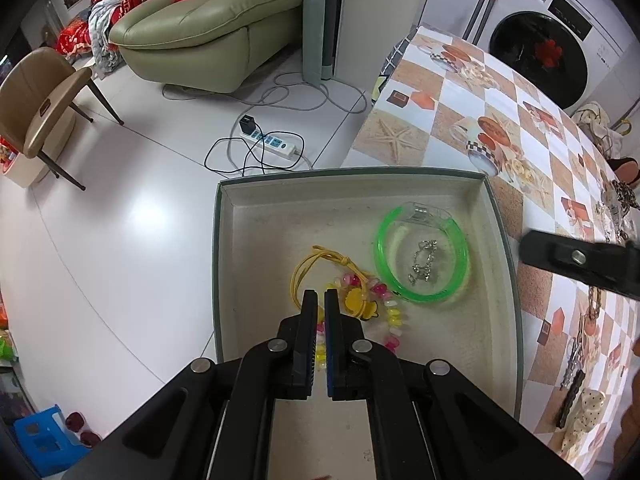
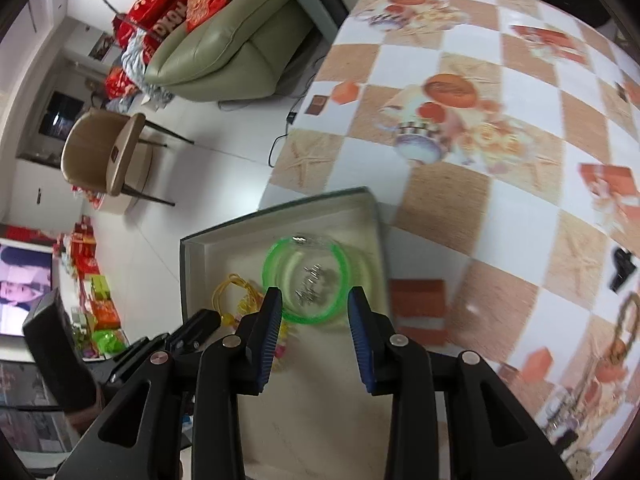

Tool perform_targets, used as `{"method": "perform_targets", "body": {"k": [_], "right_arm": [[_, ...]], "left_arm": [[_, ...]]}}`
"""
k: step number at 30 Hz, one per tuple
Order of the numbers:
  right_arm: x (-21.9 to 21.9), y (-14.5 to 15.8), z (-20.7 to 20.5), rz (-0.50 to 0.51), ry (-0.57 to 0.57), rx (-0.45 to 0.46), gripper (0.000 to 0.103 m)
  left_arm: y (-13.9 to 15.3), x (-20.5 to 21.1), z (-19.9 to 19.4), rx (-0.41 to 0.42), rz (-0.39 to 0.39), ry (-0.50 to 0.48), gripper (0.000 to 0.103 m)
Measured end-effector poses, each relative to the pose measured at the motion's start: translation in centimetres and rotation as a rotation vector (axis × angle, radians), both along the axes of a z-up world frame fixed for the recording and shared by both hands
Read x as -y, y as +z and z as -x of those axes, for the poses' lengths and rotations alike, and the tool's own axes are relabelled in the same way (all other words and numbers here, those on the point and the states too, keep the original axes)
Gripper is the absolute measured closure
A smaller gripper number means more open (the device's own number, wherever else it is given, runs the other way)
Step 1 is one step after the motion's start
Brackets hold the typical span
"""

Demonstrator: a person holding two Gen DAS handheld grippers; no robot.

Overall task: Organize jewelry
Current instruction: 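Carry both items into the tray and open both tools, then move both tools back to the table toward the scrunchie and silver hair clip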

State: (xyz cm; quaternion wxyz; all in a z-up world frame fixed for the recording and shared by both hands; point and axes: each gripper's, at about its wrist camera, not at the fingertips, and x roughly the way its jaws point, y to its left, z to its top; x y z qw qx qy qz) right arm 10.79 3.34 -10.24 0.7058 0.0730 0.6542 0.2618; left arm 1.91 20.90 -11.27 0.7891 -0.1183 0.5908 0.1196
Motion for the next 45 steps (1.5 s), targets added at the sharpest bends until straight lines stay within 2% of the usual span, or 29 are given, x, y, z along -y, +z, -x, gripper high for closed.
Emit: {"method": "perform_targets", "body": {"k": [5, 7, 8, 9, 11, 14, 18, 21, 24, 30, 37, 45], "right_arm": [[3.0, 1.0, 1.0, 0.018, -0.045, -0.003, 0.066], [4.3, 1.3, 1.6, 0.03, -0.066, -0.005, 0.062], [5.0, 1.4, 1.8, 0.031, -0.077, -0.007, 0.06], [5.4, 1.4, 2.0, 0.029, -0.089, -0.011, 0.057], [6.4, 1.6, 2.4, 0.023, -0.109, -0.021, 0.055], [7.6, 2.2, 3.0, 0.022, -0.129, -0.017, 0.05], [9.7, 3.1, 3.7, 0.021, -0.163, -0.004, 0.037], [11.4, 3.6, 4.3, 0.022, -0.197, -0.004, 0.036], [13.6, 4.0, 4.7, 0.029, -0.236, 0.0, 0.018], [18.0, 4.6, 5.7, 0.032, -0.321, 0.009, 0.015], [23.5, 5.0, 8.1, 0.075, -0.414, 0.018, 0.015], [28.7, 3.5, 11.4, 0.153, -0.496, -0.05, 0.014]], "left_arm": [[0.5, 0.4, 0.1, -0.004, 0.0, -0.006, 0.095], [1.0, 0.8, 0.3, 0.001, 0.02, -0.011, 0.093], [1.2, 1.0, 0.4, 0.002, 0.026, -0.011, 0.053], [1.5, 1.2, 0.5, 0.002, 0.027, -0.012, 0.0], [2.3, 1.7, 0.7, 0.024, -0.013, -0.007, 0.0], [2.9, 2.8, 0.3, 0.026, -0.009, -0.037, 0.0], [3.5, 4.8, 0.0, 0.025, -0.031, -0.08, 0.0], [3.7, 6.6, -0.1, 0.022, -0.042, -0.118, 0.0], [4.3, 8.7, 0.6, 0.023, -0.051, -0.154, 0.0], [4.9, 12.1, 1.2, 0.012, -0.096, -0.23, 0.0], [5.2, 15.7, 1.6, -0.012, -0.038, -0.337, 0.0], [5.1, 20.6, 1.9, -0.037, 0.007, -0.451, 0.0]]}}
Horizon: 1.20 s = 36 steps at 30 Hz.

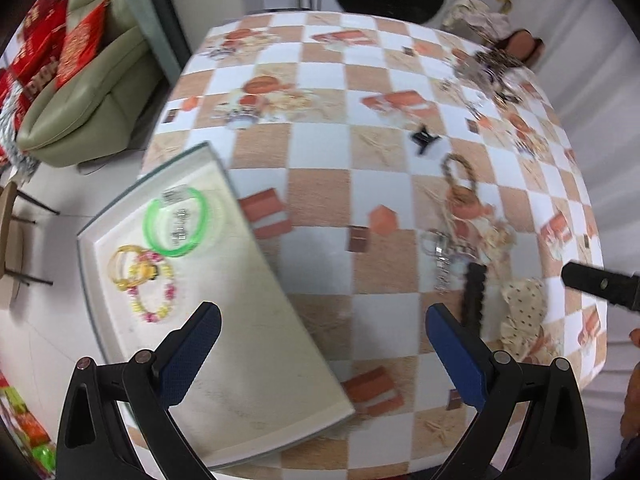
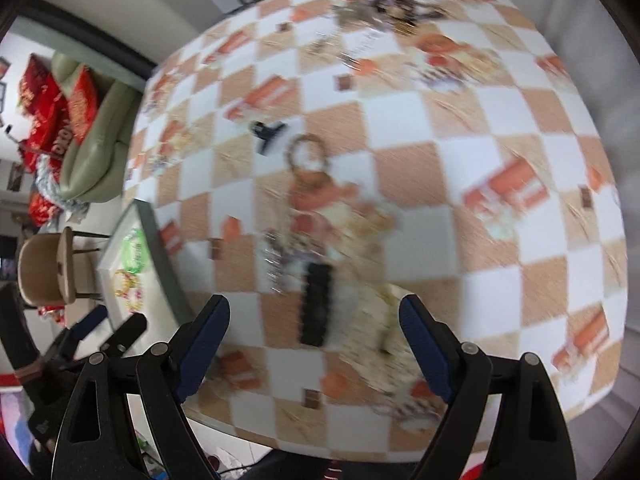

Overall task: Organize jewelry
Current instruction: 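Move both tools back to the table toward the scrunchie and silver hair clip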

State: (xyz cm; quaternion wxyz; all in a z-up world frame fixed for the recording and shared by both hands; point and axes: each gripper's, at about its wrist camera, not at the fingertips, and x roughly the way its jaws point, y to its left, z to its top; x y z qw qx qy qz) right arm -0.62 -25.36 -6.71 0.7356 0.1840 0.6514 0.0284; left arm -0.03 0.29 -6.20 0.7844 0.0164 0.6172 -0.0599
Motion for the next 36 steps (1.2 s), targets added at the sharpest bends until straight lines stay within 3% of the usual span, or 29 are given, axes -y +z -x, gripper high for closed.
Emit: {"method": "perform_targets", "body": {"k": [10, 22, 24, 29, 32, 36], "right_arm": [[3.0, -3.7, 4.2, 0.042, -0.058, -0.112, 0.014], [2.1, -7.2, 5.3, 0.058, -0.038, -0.167, 0.014], [1.9, -7.6, 5.1, 0.068, -0.035, -0.17, 0.014], [1.7, -8.7, 4.7, 0.094, -0.035, -0.174, 0.014], [1.6, -9.3, 4.5, 0.111, -0.024, -0.17, 0.014], [1.4, -9.9, 4.3, 0.142, -0.01, -0.169, 0.014]], "left_arm": [[-2.2, 4.2, -0.6, -0.055, 0.014, -0.083, 0.0], [-5.6, 7.8, -2.8, -0.106, 0.016, -0.121, 0.0], [-6.3, 8.4, -3.0, -0.122, 0.009, -0.127, 0.009], [-8.0, 9.0, -3.5, -0.147, -0.001, -0.119, 0.009], [-8.9, 9.4, -3.7, -0.166, -0.011, -0.12, 0.021], [-9.7, 9.8, -4.1, -0.175, -0.014, -0.113, 0.021]]}}
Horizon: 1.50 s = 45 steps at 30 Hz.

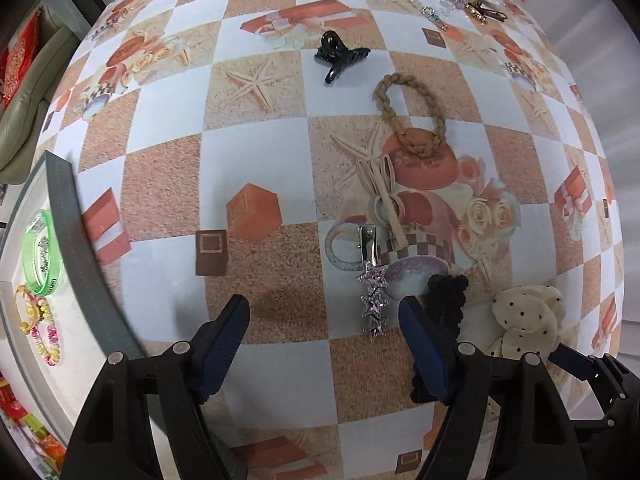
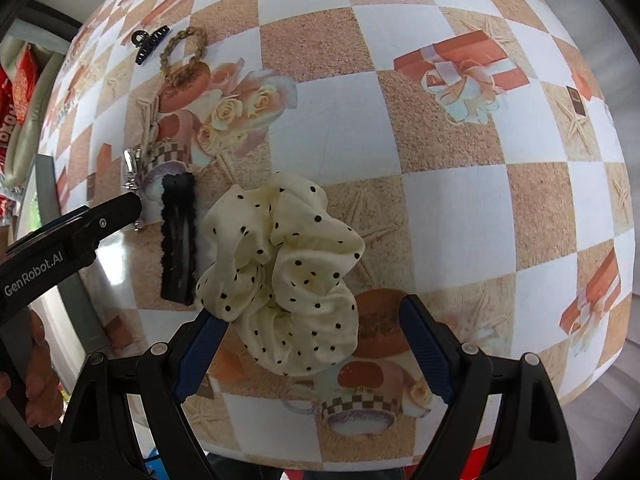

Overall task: Organize jewelry
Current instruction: 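Move both tools back to the table toward the scrunchie and silver hair clip, then grasp the cream polka-dot scrunchie with the right tool while the left tool grasps the silver clip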

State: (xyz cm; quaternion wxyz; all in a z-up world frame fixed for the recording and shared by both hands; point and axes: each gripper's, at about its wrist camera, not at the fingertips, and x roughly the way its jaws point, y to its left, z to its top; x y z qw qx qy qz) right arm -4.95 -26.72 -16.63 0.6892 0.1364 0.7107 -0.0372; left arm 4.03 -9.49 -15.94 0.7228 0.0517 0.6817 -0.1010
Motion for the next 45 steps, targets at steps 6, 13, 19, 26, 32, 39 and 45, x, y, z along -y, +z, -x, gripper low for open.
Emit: {"method": "perform_targets", "body": {"k": [6, 13, 19, 26, 32, 39, 45], "right_arm": [[0.1, -0.1, -0.3, 0.011, 0.008, 0.013, 0.014], [0.8, 0.1, -1.7, 0.031, 0.017, 0.022, 0.015], [-0.2, 0.5, -2.3, 0.051, 0.042, 0.045, 0.042], [-0.1, 1.5, -2.9, 0.054, 0.032, 0.076, 0.079], [0.7, 3.3, -3.7, 0.03, 0.009, 0.105, 0.082], [1.6, 5.6, -3.9, 0.0, -0.004, 0.137, 0.082], [0.9, 7.2, -3.1, -0.021, 0.016, 0.166, 0.082]], "left_arm": [[-0.5, 0.5, -0.2, 0.012, -0.017, -0.008, 0.021], [-0.4, 2.1, -0.3, 0.043, -0.036, -0.023, 0.038], [0.2, 2.4, 0.0, 0.052, -0.023, -0.045, 0.066], [1.3, 1.7, 0.3, 0.039, 0.038, -0.022, 0.081], [3.9, 0.3, 1.1, 0.071, 0.083, 0.01, 0.081], [6.8, -3.0, 1.9, 0.131, 0.129, 0.061, 0.081], [8.5, -6.8, 3.3, 0.17, 0.144, 0.121, 0.081]]}}
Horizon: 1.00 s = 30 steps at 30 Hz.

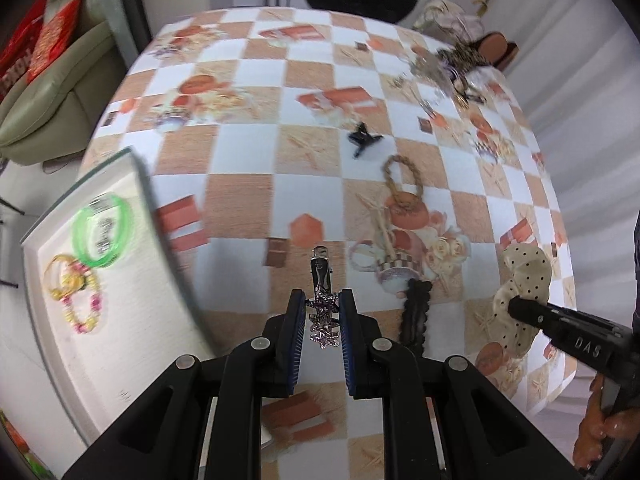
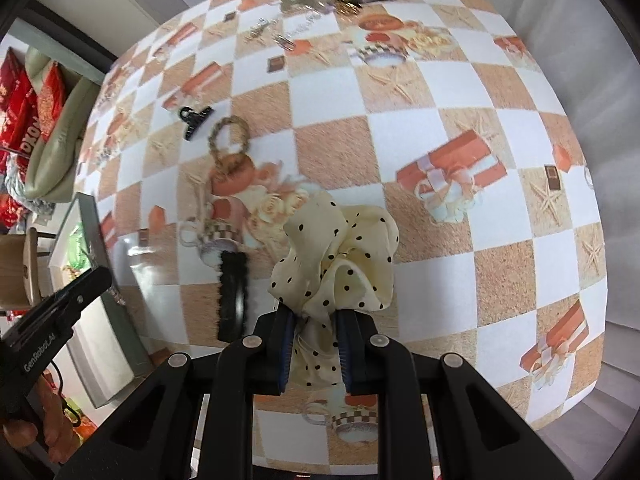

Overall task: Organize jewelry
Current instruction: 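Grasp the cream polka-dot scrunchie with the right tool while the left tool grasps the silver clip, then carry the scrunchie and silver clip into the tray and open both tools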

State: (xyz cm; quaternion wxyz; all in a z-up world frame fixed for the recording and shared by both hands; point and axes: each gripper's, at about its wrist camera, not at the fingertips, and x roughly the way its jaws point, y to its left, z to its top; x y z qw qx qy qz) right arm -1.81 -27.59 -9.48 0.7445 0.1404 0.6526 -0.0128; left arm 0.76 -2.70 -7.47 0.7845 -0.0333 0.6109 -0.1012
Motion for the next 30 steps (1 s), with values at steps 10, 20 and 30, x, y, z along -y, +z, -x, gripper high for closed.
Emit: {"method": "perform_targets", "body": {"k": [10, 20, 30], "right_arm": [[-7.4, 3.0, -1.5, -0.065, 0.16, 0.045, 0.082], [-21.3, 3.5, -3.5, -0.141, 0.452, 0.056, 0.082], [-30.4, 0.0, -4.9, -0.178, 0.613, -0.021, 0.082]], "left_arm": [[0.9, -8.6, 3.6, 0.023, -0.026, 0.161, 0.081], [-1.5, -17.8, 6.4, -0.019, -0.056, 0.364, 0.081], [-5.3, -21.6, 5.6, -0.064, -0.089, 0.443, 0.081]]}}
